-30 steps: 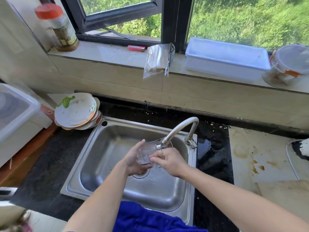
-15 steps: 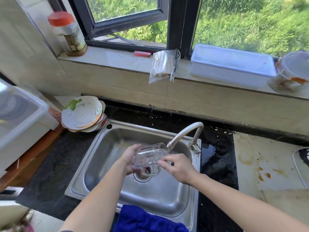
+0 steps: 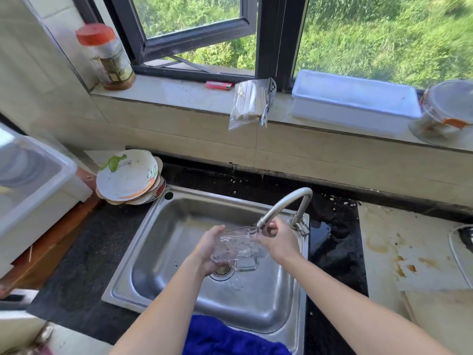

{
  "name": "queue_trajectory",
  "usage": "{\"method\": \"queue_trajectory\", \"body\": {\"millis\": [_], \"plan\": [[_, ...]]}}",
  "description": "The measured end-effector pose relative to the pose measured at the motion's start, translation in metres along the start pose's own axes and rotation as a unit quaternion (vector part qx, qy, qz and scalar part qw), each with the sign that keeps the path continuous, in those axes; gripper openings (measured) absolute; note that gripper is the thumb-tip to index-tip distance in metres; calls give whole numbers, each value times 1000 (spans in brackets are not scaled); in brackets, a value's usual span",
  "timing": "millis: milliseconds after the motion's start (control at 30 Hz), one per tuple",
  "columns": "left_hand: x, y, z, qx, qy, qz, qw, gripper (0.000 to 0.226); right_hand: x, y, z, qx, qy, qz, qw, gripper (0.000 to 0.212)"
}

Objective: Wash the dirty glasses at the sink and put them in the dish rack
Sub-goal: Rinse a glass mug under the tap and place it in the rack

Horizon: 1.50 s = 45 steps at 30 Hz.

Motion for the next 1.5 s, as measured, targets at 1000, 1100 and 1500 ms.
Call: {"method": "queue_trajectory", "body": {"millis": [1000,1100,1500], "plan": [[10,47,-70,390,-389,-248,797,18,43,12,-15,261,-398,130,870,44],[3,29,-57,283,-353,-213,866,27,36,7,-15,219,-326,96,915,30],[39,12,-13,104,-208,-60,971,37,3,17,-33,196,-352,-4,915,20]]}}
Point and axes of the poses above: each hand's wrist, its own y-axis away from the middle knuckle, its own x-axis out of the palm, z = x × y, the point moved 6 cm from there along -y, towards the middle knuckle, and after that the axes turned 5 degrees about -y, right-handed, at the moved point
